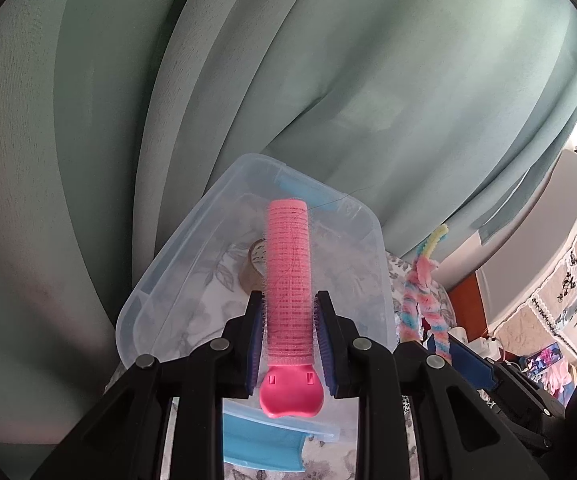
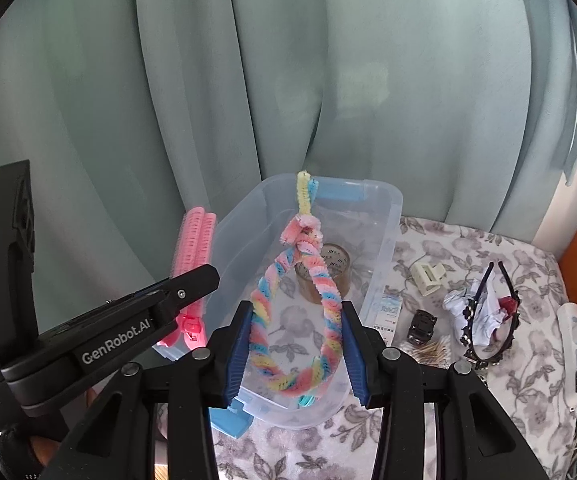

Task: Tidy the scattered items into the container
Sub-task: 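Lift and carry the pink roller and rainbow loop over the container, then open left tool releasing roller while right tool releases rainbow loop into container, then withdraw both tools toward the scrunchie and headband on the table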

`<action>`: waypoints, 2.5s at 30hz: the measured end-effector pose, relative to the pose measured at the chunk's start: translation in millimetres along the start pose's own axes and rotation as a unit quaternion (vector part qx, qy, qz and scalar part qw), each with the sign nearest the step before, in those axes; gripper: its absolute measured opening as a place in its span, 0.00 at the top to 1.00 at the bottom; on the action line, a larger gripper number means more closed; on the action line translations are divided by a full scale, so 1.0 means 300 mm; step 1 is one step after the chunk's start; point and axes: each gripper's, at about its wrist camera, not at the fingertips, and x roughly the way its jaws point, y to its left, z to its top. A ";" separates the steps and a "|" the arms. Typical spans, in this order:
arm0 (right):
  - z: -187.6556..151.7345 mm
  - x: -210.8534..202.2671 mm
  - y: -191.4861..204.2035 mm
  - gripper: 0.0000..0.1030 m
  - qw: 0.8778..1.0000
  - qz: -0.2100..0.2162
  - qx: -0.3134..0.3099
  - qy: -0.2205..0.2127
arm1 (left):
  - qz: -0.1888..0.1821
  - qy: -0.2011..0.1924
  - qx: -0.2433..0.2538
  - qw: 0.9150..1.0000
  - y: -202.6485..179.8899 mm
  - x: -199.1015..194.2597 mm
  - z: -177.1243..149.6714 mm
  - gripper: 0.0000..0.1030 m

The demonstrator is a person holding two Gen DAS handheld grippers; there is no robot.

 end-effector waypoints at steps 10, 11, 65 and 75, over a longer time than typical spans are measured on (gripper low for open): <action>-0.007 0.021 0.000 0.55 1.000 0.004 -0.002 0.012 | 0.007 0.004 -0.001 1.000 0.015 -0.012 -0.006 0.75; -0.007 0.029 -0.005 0.55 1.000 0.004 -0.002 0.014 | 0.008 0.005 -0.002 1.000 0.017 -0.013 -0.006 0.75; -0.075 -0.127 -0.117 0.07 0.999 -0.012 0.031 -0.031 | 0.032 -0.016 0.050 0.998 -0.161 -0.166 -0.055 0.18; -0.144 -0.294 -0.291 0.07 0.992 -0.029 0.089 -0.086 | 0.031 -0.039 0.121 0.991 -0.370 -0.223 -0.141 0.14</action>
